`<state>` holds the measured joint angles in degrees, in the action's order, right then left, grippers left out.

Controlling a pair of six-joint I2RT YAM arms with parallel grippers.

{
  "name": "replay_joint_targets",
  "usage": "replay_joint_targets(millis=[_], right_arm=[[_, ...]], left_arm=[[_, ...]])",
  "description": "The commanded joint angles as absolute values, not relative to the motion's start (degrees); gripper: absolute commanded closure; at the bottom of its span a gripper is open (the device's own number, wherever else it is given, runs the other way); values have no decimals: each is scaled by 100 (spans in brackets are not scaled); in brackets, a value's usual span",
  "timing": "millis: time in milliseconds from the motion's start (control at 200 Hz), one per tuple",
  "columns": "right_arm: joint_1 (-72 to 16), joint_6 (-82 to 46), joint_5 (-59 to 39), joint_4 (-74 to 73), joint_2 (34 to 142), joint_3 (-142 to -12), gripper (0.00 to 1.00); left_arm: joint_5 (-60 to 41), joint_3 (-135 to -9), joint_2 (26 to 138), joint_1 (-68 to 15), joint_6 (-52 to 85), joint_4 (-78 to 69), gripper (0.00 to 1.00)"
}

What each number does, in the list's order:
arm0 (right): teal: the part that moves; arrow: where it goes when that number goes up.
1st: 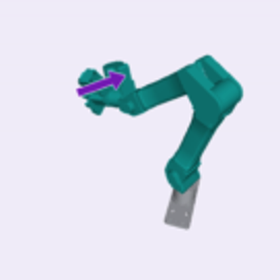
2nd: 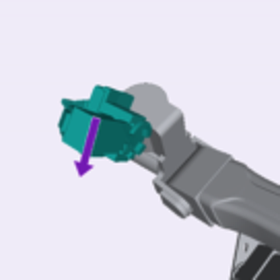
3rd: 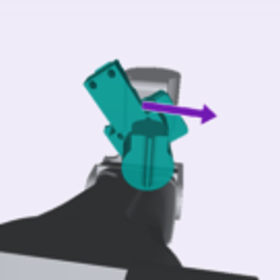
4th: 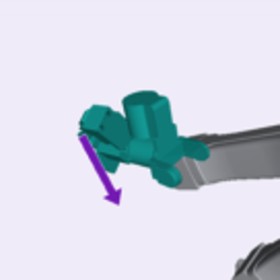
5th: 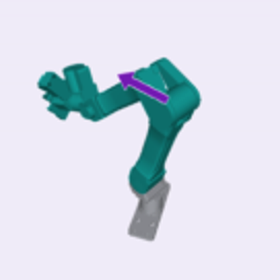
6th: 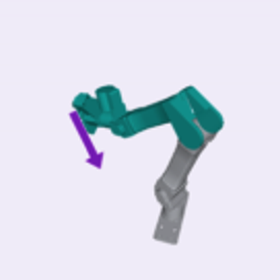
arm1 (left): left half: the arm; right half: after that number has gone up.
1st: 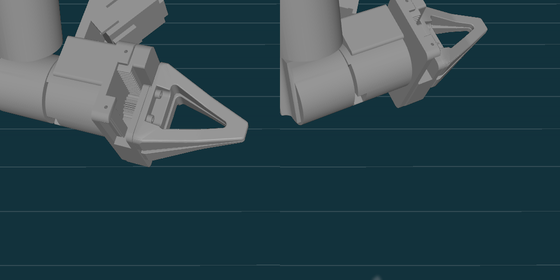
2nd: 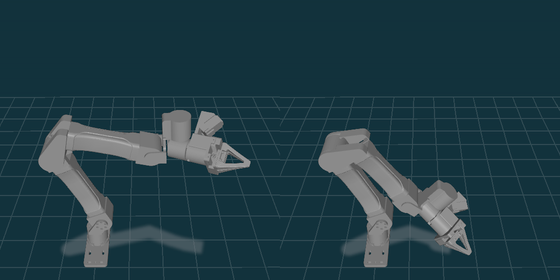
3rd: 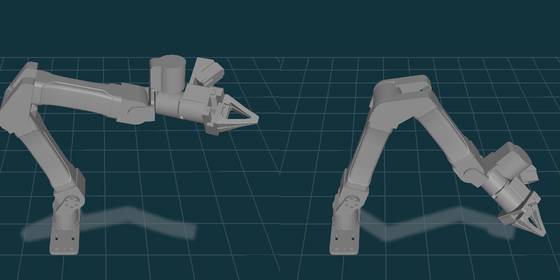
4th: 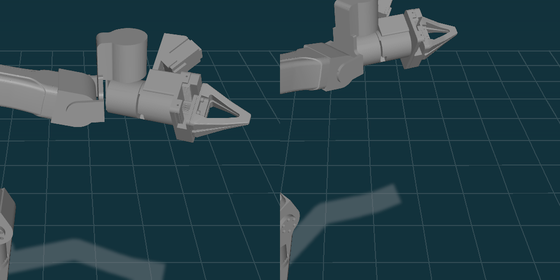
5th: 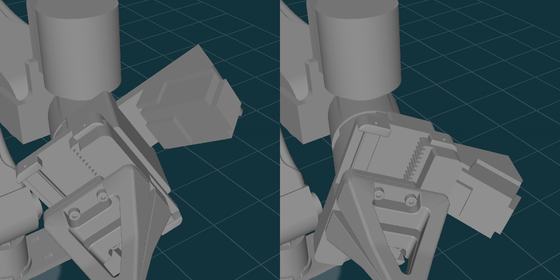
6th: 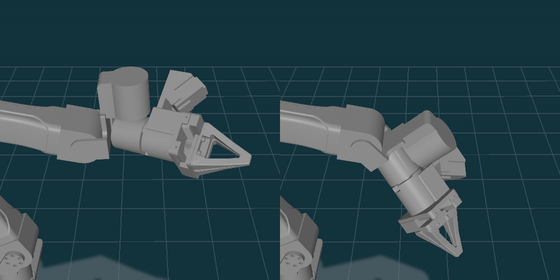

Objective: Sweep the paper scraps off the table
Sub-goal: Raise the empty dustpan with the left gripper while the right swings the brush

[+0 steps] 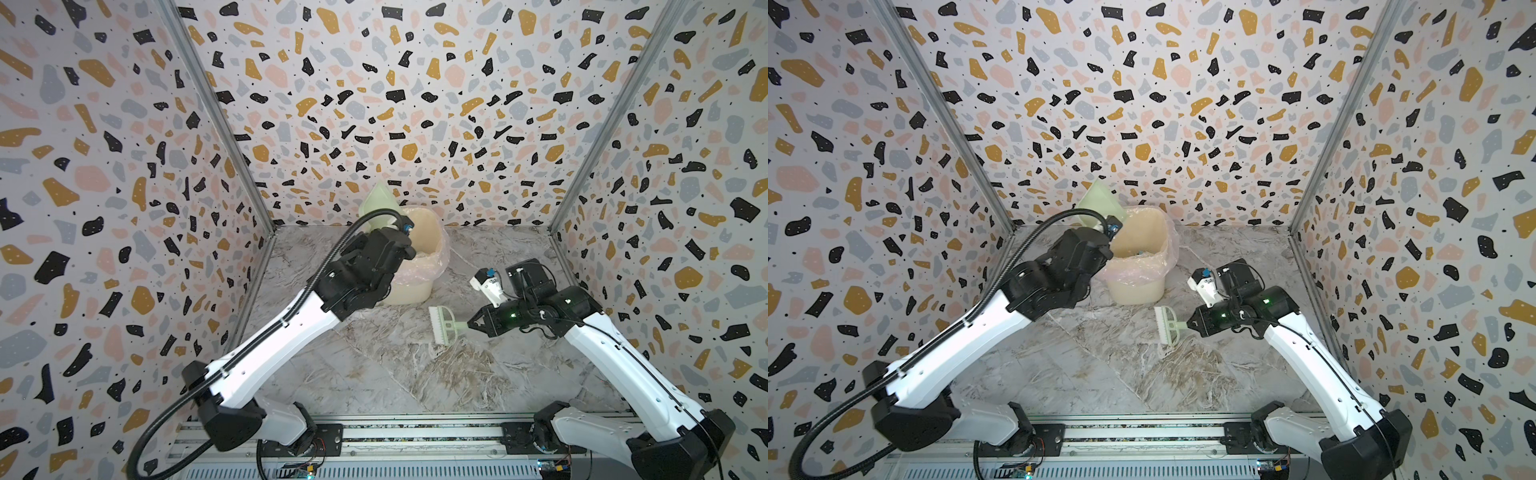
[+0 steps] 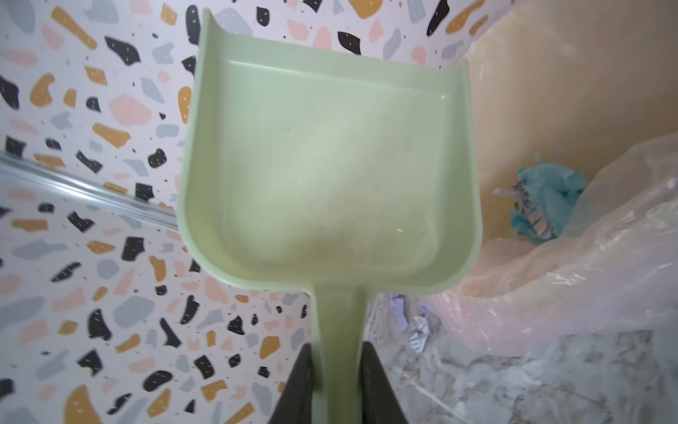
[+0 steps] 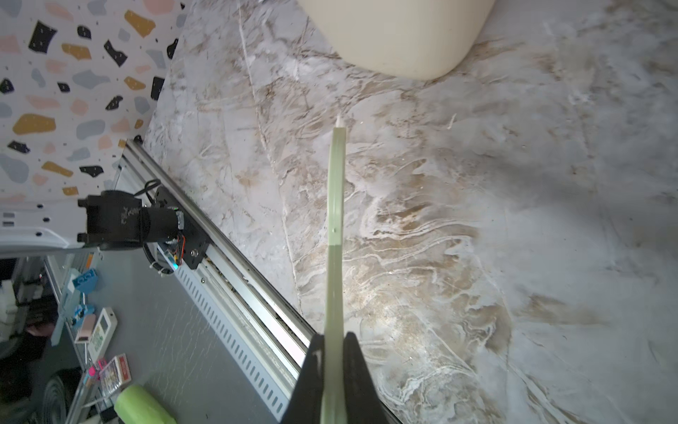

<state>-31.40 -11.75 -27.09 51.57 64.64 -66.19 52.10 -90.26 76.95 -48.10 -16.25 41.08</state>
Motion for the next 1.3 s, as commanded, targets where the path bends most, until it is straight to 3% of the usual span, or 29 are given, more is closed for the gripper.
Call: replay_joint_targets(millis=[0, 135, 330, 541, 721, 891, 1036, 1296], right_arm=[[-3763, -1689, -2256, 4613, 6316, -6686, 100], [-4797, -1747, -1467, 4196, 6637, -6879, 100], [-5953, -1371, -373, 3663, 7787, -7433, 100], [-6293, -1343, -579, 2477, 8908, -8183, 100], [-6460, -804, 601, 2092, 9826, -9006, 100], [-6469, 97, 1449, 2046, 10912, -10046, 100], [-6457, 1080, 2222, 1123, 11442, -10059, 100], [-6383, 2980, 2451, -725, 12305, -9997, 100]], left_arm=[[4616, -8386, 7193, -4648, 247, 4289, 100], [4636, -7597, 6337, -4217, 1129, 4473, 100], [4163, -7124, 5499, -3138, 1190, 4391, 100], [4144, -6819, 5156, -2787, 1256, 4270, 100], [4177, -6562, 4835, -2556, 1406, 4141, 100], [4245, -6420, 4716, -2414, 1499, 4148, 100], [4213, -6277, 4534, -2273, 1621, 4140, 100], [3752, -5867, 4447, -1974, 1876, 3954, 100]])
